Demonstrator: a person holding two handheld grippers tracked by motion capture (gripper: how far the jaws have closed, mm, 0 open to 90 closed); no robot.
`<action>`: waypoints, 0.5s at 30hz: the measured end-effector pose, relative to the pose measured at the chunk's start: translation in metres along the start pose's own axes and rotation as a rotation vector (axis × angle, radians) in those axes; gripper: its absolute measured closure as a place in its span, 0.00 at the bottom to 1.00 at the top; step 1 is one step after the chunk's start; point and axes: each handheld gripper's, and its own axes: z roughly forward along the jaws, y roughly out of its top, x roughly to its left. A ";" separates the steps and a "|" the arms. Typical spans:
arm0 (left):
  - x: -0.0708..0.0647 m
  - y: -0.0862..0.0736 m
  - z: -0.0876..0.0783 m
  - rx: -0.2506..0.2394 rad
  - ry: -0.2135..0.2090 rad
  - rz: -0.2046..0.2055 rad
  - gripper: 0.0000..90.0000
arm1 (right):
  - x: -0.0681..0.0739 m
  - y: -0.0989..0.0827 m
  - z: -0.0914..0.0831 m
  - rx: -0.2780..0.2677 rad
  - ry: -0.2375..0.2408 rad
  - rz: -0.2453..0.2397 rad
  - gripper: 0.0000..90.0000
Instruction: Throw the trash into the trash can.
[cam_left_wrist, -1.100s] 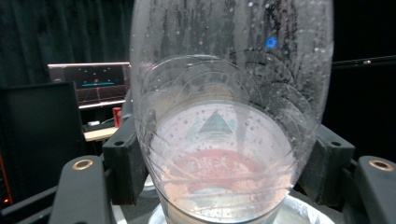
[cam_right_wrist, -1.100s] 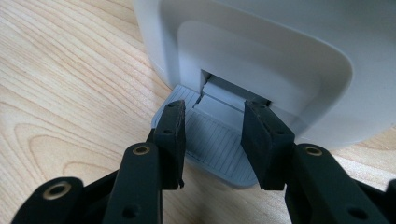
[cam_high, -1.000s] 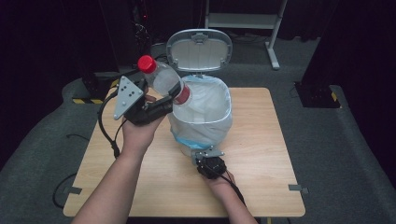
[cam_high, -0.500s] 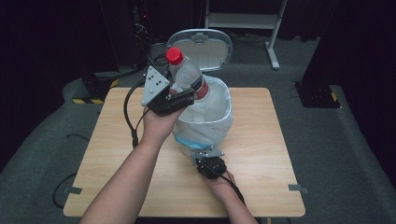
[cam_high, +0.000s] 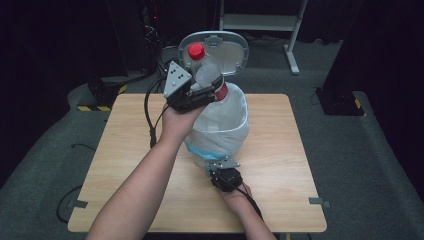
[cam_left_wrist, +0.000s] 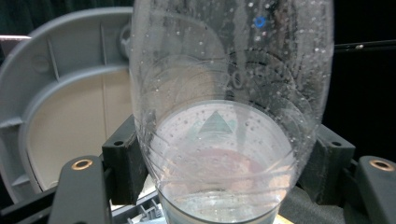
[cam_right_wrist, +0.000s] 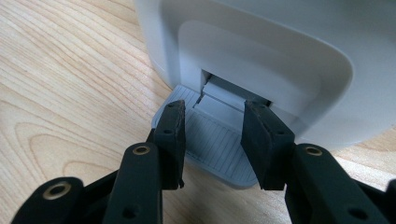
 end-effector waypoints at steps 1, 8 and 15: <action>0.001 -0.002 0.003 0.011 0.001 0.001 0.32 | 0.000 0.000 0.000 -0.002 -0.001 -0.005 0.66; 0.005 -0.010 0.016 0.064 -0.001 -0.010 0.32 | 0.000 0.000 0.000 -0.003 0.002 0.001 0.67; 0.004 -0.010 0.023 0.099 0.015 0.030 0.28 | 0.000 0.000 0.000 -0.004 0.001 0.001 0.67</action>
